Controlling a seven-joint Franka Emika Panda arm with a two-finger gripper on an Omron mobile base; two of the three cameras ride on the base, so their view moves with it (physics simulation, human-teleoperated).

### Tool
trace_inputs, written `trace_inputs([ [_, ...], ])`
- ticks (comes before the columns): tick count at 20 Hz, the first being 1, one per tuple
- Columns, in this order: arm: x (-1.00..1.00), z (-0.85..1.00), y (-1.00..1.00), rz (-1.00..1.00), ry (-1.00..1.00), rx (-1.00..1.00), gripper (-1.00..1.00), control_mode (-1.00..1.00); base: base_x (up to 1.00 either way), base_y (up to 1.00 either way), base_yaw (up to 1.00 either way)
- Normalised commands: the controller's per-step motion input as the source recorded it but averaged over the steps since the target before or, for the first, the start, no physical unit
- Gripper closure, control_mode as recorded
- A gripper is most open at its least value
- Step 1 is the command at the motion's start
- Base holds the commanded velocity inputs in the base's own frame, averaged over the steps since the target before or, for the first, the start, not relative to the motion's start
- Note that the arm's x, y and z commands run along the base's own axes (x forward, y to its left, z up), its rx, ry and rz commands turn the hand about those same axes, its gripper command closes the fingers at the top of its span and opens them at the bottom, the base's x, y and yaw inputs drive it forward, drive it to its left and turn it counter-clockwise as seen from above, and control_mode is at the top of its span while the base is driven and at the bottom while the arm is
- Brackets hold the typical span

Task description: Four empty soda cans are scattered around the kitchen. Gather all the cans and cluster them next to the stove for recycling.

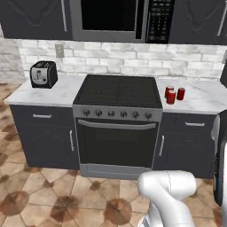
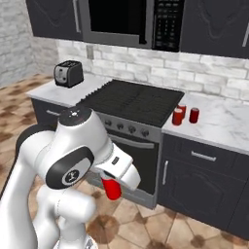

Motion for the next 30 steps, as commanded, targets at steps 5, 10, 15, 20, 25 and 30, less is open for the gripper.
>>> trace_inputs([
  [5, 0.0, 0.0, 0.0, 0.0, 0.0, 0.0, 1.0, 1.0, 0.61, -0.54, 0.04],
  [10, 0.0, 0.0, 0.0, 0.0, 0.0, 0.0, 1.0, 1.0, 0.58, -0.44, 0.04],
  [15, 0.0, 0.0, 0.0, 0.0, 0.0, 0.0, 1.0, 1.0, 0.36, -0.52, 0.03],
  [20, 0.0, 0.0, 0.0, 0.0, 0.0, 0.0, 1.0, 1.0, 0.48, -0.44, 0.02],
  [25, 0.0, 0.0, 0.0, 0.0, 0.0, 0.0, 1.0, 1.0, 0.42, -0.47, 0.02],
  [30, 0.29, 0.0, -0.39, 0.02, 0.0, 0.08, 1.0, -1.0, 0.08, -0.09, 0.0],
])
